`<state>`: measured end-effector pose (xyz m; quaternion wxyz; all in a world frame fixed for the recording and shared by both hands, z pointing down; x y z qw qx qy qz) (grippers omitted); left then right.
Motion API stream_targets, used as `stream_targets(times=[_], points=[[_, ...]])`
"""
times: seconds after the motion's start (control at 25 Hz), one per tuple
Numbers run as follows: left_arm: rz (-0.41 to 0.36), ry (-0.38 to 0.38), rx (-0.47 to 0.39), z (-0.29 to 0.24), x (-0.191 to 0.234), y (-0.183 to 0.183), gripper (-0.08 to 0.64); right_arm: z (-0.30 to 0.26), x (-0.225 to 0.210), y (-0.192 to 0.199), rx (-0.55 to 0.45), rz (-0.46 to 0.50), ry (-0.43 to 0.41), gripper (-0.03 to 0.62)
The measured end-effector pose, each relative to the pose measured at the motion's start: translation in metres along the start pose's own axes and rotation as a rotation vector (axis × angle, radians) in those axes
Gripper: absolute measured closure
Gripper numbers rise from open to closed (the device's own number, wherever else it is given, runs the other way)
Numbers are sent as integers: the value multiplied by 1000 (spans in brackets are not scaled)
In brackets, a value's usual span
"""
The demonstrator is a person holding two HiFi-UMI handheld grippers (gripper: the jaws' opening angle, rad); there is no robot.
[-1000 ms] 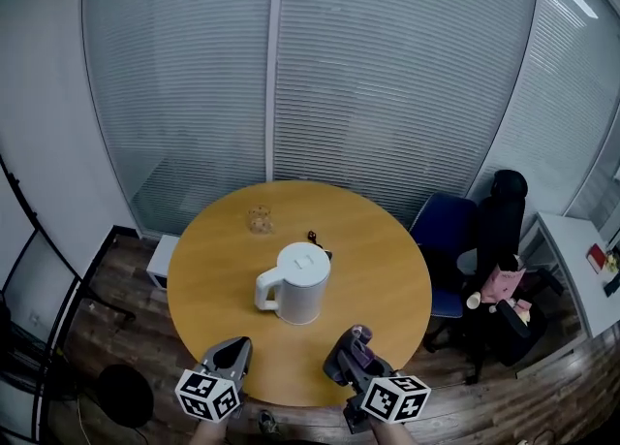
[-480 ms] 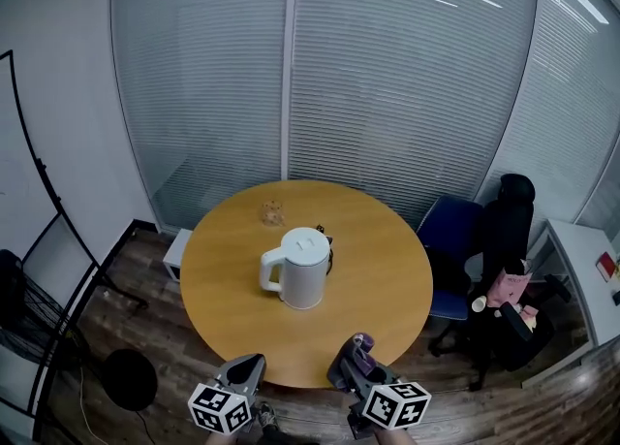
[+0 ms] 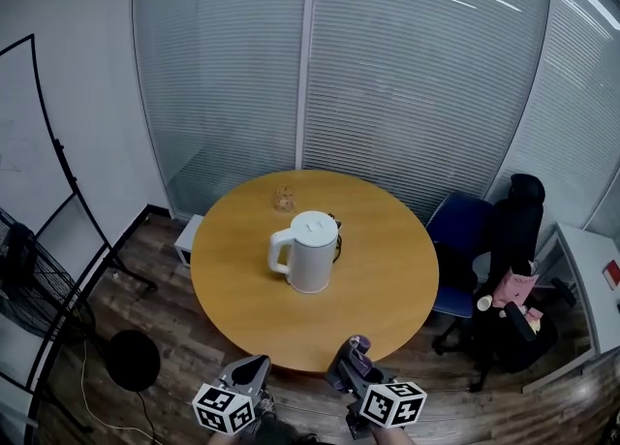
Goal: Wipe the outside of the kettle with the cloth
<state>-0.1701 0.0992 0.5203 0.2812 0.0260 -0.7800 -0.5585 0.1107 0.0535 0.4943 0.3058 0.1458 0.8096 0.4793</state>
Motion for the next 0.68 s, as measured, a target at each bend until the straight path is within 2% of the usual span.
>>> stream_targets(times=[0.68], points=[[-6, 0, 8, 3, -12, 7, 551, 8, 0, 4, 2, 25, -12, 497]])
Point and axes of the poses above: the fingertips, and each gripper's own axes: z backward along the fingers, x to its left, y out of its underside, the point moved 10 cm from there along z, backward along the fingers, and after that the axes turned 7 degrees about z, right-handed, at the moved point
